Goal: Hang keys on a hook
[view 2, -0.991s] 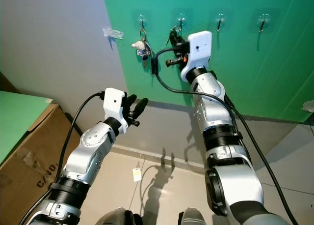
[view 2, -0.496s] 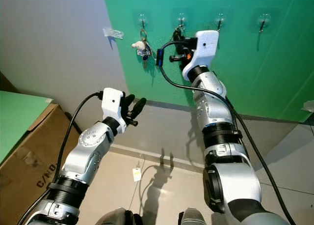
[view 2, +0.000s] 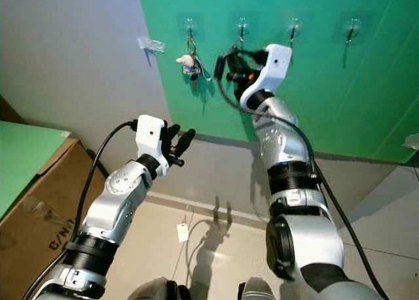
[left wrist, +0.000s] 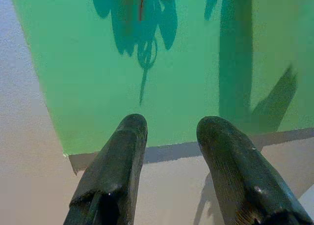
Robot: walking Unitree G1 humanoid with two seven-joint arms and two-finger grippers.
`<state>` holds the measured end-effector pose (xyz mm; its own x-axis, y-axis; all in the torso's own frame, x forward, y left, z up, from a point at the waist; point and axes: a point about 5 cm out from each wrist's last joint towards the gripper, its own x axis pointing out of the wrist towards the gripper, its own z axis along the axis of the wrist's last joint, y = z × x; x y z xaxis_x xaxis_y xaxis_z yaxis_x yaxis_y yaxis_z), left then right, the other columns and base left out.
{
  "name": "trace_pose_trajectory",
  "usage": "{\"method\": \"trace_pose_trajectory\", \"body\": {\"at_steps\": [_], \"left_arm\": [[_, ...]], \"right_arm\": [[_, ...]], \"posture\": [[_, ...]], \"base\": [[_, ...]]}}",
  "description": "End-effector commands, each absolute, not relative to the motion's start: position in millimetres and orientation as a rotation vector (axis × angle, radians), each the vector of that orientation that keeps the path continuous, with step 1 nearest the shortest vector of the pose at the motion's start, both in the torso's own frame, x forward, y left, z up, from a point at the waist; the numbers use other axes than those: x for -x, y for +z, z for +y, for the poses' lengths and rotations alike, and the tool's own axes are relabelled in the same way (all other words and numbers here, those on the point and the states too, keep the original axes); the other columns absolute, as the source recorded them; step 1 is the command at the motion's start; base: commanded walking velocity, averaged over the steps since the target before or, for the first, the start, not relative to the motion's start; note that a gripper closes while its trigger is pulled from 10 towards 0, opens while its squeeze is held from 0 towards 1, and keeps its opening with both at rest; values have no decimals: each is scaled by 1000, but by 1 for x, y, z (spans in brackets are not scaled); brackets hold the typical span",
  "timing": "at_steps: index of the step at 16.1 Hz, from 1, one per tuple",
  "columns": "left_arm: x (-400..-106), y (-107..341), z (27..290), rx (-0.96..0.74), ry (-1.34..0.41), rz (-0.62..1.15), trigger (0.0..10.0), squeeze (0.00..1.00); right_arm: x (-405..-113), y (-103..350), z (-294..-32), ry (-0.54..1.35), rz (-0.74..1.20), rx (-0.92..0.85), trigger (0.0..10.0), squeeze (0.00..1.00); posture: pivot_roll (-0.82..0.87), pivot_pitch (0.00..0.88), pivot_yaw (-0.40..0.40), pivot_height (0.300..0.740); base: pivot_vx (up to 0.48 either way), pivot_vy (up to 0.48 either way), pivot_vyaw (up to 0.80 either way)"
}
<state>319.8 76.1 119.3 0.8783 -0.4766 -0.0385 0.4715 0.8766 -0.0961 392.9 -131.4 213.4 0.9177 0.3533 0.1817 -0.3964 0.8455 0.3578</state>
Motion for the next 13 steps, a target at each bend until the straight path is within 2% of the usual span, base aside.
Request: {"method": "trace_pose_trajectory", "body": {"at_steps": [1,4,5,6,7,13], "left_arm": [[-322,120,80,83,-483,66,10000,0],[-323,121,79,83,-486,65,10000,0],[-323,121,79,81,-488,65,10000,0],[-324,121,78,80,-490,64,10000,0],[-324,121,78,79,-491,65,10000,0],[-322,119,79,71,-492,74,10000,0]], "right_arm": [[-394,222,-129,418,-123,-413,0,0],[-392,222,-127,436,-120,-383,0,0],[-392,220,-128,406,-115,-321,0,0],[-392,218,-129,393,-118,-278,10000,545],[-392,218,-131,389,-120,-276,10000,1000],[-389,203,-133,352,-71,-227,10000,1000]], "posture": [[-226,26,111,717],[-227,25,111,717],[-230,21,111,717],[-230,21,111,717],[-232,17,111,717],[-229,24,111,717]], "base": [[0,0,0],[0,0,0],[0,0,0],[0,0,0],[0,0,0],[0,0,0]]}}
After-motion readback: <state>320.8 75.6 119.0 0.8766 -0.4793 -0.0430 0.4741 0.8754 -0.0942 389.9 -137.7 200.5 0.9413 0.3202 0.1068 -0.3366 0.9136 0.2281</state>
